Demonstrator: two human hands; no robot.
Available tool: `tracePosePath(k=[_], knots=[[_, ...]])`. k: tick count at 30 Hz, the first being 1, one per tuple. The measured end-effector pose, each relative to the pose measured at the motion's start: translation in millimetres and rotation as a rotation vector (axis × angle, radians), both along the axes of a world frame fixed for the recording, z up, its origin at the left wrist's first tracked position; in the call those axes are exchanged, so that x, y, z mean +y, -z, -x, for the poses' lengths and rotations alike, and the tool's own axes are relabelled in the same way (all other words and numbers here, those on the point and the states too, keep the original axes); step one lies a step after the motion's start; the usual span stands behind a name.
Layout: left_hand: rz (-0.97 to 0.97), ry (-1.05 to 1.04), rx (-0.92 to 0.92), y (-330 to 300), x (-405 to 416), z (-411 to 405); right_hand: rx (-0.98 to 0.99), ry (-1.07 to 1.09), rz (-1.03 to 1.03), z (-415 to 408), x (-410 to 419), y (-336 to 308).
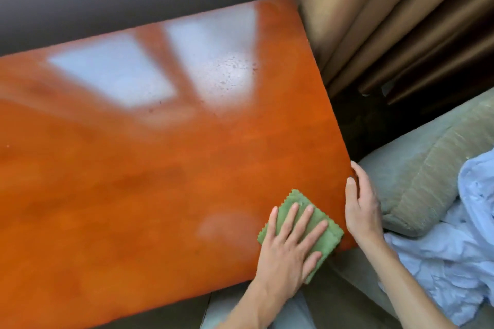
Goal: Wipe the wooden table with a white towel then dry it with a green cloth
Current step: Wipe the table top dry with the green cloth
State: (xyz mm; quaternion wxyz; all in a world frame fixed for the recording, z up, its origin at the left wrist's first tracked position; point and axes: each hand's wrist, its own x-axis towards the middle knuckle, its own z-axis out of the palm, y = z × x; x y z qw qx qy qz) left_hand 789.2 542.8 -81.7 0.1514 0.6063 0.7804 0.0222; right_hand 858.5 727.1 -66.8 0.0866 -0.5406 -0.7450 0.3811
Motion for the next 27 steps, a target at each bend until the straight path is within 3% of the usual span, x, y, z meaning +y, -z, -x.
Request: tracePosePath(k=[3,11,18,22,27], knots=[[0.000,-0.207,0.007,-2,-54,40,-0.086,-0.152,-0.176,43,2,3],[0.103,-0.924,0.015,0,-148,203,-0.215,-0.256,-0.421,121,12,22],[0.018,-1.298,0.026,3,-127,307,-0.251,-0.243,-0.514,124,8,27],[0.018,-1.293,0.018,5,-50,311,-0.223,-0.234,-0.514,124,9,28],[0.010,-0.815,0.075,6,87,246,-0.150,-0.209,-0.523,123,10,30]])
